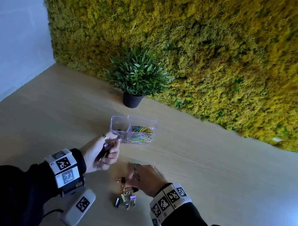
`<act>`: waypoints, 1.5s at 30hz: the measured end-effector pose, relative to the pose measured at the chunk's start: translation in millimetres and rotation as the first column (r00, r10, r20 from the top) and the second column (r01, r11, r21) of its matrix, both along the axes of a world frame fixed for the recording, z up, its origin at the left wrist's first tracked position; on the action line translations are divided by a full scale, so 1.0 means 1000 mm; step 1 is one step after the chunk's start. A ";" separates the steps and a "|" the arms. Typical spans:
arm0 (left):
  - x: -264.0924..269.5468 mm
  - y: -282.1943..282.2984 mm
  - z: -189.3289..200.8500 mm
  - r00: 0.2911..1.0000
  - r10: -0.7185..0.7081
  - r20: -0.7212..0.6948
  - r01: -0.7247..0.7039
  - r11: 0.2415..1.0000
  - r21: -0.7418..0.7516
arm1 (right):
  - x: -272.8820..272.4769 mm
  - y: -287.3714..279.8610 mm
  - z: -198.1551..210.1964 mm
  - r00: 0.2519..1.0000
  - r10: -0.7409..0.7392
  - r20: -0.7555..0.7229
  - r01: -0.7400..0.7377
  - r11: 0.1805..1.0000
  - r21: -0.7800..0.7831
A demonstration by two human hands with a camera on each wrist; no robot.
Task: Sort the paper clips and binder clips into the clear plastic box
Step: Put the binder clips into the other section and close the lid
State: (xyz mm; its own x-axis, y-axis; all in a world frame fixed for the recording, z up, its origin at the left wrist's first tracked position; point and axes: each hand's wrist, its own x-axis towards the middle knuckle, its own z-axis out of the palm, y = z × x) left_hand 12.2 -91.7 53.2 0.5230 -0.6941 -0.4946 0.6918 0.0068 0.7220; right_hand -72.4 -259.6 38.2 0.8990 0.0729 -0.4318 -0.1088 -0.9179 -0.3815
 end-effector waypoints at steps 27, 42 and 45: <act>-0.014 0.017 -0.011 0.924 0.228 -0.307 -0.208 0.973 0.097 | 0.006 -0.006 0.011 0.996 0.087 -0.036 -0.092 0.985 -0.145; -0.013 0.004 -0.003 0.938 0.195 -0.286 -0.179 0.981 0.082 | 0.023 0.008 0.047 0.986 -0.015 0.168 -0.025 0.972 0.234; -0.012 -0.005 0.001 0.923 0.187 -0.336 -0.192 0.981 0.018 | 0.031 0.018 0.052 0.973 -0.072 0.217 -0.011 0.934 0.357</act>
State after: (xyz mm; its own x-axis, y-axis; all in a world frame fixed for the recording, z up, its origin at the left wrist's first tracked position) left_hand 0.6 -97.0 54.1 0.4514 -0.6073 -0.6538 0.8779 0.1709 0.4473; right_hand -41.6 -241.4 90.4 0.9731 0.1550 -0.1707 -0.0085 -0.7157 -0.6983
